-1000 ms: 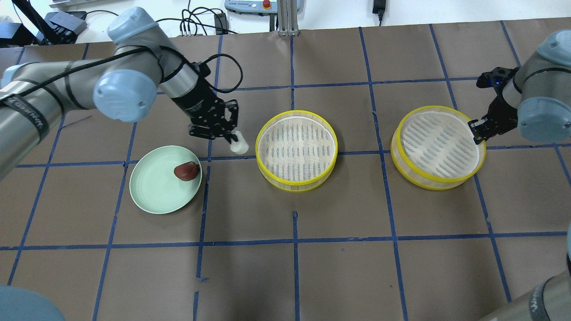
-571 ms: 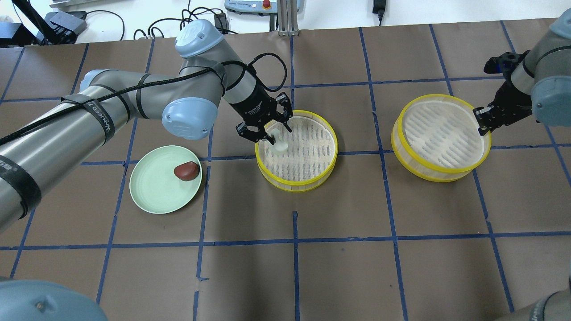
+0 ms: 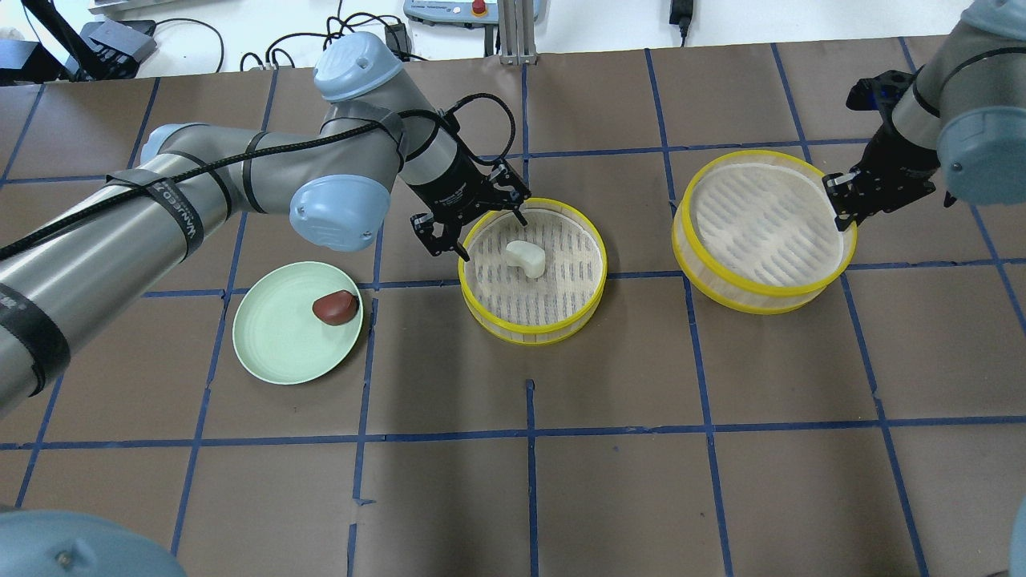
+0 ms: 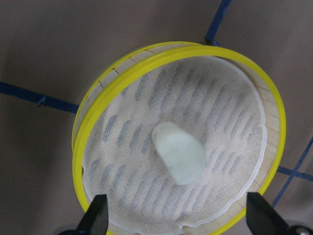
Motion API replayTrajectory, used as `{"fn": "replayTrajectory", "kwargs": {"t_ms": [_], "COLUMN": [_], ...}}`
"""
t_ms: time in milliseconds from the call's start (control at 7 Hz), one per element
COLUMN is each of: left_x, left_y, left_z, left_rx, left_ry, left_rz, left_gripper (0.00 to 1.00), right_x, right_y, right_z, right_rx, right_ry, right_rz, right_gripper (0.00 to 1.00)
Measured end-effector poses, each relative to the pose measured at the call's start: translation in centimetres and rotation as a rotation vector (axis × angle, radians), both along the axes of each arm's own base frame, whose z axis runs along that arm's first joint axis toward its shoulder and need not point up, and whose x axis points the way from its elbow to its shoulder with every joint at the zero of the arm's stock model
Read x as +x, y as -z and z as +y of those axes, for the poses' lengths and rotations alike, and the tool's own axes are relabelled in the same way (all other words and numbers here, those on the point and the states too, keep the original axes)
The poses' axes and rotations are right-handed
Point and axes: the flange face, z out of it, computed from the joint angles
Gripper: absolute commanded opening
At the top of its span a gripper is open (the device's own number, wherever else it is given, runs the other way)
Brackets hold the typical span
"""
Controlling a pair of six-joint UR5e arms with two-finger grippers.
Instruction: Stack buns with steamer
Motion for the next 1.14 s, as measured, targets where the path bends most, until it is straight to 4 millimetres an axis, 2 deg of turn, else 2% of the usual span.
{"fn": "replayTrajectory", "kwargs": {"t_ms": [286,429,571,714,857,1000,1143], "left_x": [8.3,11.7,13.6,14.2,14.4,14.4,14.3], "left_y": [1.1,2.6,4.2,5.3,6.0,6.7,7.1], "left_z": [0.7,1.5,2.3,2.8,3.1,3.4,3.6], "left_rx": [0.034,0.076,0.117,0.141,0.154,0.166,0.173], "left_ry": [0.288,0.410,0.491,0.525,0.537,0.542,0.543], "left_rz": [-0.187,-0.238,-0.268,-0.273,-0.268,-0.258,-0.246], "left_gripper": [0.93,0.90,0.73,0.63,0.57,0.38,0.26], "right_x": [9.1,13.1,17.2,20.5,22.6,23.8,24.4], "right_y": [-1.7,-1.5,-0.7,0.6,1.9,2.6,3.1], "right_z": [-0.2,-0.1,0.3,0.7,1.2,1.7,2.1], "right_rx": [-0.018,-0.018,-0.013,0.000,0.012,0.021,0.028], "right_ry": [0.071,0.104,0.131,0.154,0.165,0.163,0.162], "right_rz": [0.015,0.019,0.026,0.031,0.033,0.036,0.042], "right_gripper": [0.05,0.05,0.05,0.05,0.05,0.05,0.05]}}
